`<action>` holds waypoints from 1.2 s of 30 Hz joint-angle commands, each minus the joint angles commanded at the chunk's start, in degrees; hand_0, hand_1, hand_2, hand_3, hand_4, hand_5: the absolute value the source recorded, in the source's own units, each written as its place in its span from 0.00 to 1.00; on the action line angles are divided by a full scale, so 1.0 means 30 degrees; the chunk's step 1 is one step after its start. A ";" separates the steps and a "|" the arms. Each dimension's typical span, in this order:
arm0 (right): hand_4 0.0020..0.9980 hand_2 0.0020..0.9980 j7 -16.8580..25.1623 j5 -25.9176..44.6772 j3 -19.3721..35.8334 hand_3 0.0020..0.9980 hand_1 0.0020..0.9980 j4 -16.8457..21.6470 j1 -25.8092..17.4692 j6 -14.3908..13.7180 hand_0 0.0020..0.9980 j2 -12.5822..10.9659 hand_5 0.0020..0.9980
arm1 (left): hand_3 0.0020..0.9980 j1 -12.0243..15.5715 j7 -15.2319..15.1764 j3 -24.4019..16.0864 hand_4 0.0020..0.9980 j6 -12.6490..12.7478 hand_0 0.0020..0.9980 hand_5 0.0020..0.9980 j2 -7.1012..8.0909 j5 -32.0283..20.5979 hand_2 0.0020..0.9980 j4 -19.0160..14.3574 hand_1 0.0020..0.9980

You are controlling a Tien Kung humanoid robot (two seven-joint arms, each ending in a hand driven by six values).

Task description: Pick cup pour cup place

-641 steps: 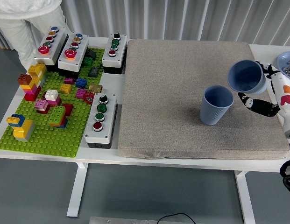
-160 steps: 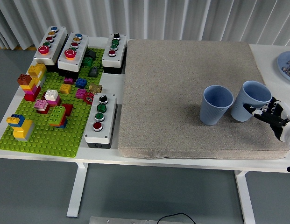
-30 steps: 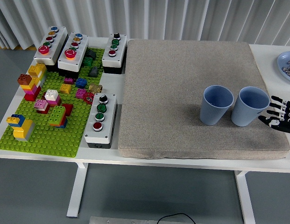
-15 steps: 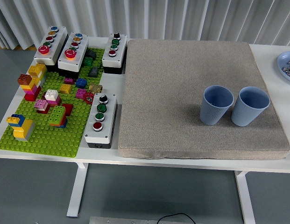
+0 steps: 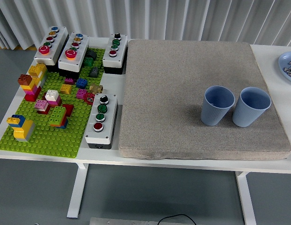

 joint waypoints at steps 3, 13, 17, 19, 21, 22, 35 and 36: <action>0.83 0.70 0.0234 -0.0201 0.0308 0.79 0.73 -0.0199 0.0133 -0.0235 0.80 0.0176 0.63 | 0.63 0.0016 -0.0005 0.0000 0.49 -0.0006 0.70 0.93 -0.0013 -0.0016 0.71 -0.0003 0.71; 0.84 0.74 0.0800 -0.3760 0.0194 0.81 0.75 -0.0221 0.0585 -0.0479 0.82 0.0351 0.70 | 0.63 -0.0041 0.0003 0.0000 0.49 -0.0010 0.70 0.93 0.0004 -0.0006 0.71 -0.0012 0.71; 0.86 0.75 0.0919 -0.4653 0.0044 0.82 0.76 -0.0050 0.0535 -0.0587 0.84 0.0318 0.81 | 0.63 -0.0038 0.0011 0.0000 0.49 -0.0012 0.70 0.93 0.0017 0.0004 0.71 -0.0014 0.71; 0.86 0.75 0.0856 -0.4859 -0.0007 0.82 0.76 -0.0035 0.0515 -0.0534 0.84 0.0323 0.81 | 0.63 -0.0031 0.0012 0.0000 0.49 -0.0012 0.70 0.93 0.0028 0.0006 0.71 -0.0015 0.71; 0.86 0.75 0.0912 -0.5084 -0.0119 0.82 0.76 -0.0018 0.0479 -0.0583 0.84 0.0342 0.81 | 0.63 -0.0027 0.0011 0.0000 0.49 -0.0012 0.70 0.93 0.0047 0.0009 0.71 -0.0017 0.71; 0.86 0.75 0.0934 -0.5124 -0.0141 0.82 0.76 -0.0014 0.0472 -0.0603 0.84 0.0346 0.81 | 0.63 -0.0027 0.0011 0.0000 0.49 -0.0011 0.70 0.93 0.0051 0.0009 0.71 -0.0018 0.71; 0.84 0.78 0.1065 -0.5463 -0.0407 0.84 0.79 0.0077 0.0405 -0.0714 0.88 0.0381 1.00 | 0.63 -0.0010 0.0010 0.0000 0.49 -0.0009 0.70 0.93 0.0096 -0.0010 0.71 -0.0045 0.71; 0.84 0.78 0.1042 -0.5461 -0.0413 0.84 0.79 0.0069 0.0400 -0.0667 0.88 0.0387 1.00 | 0.63 -0.0011 0.0010 0.0000 0.49 -0.0008 0.70 0.93 0.0101 -0.0007 0.71 -0.0046 0.71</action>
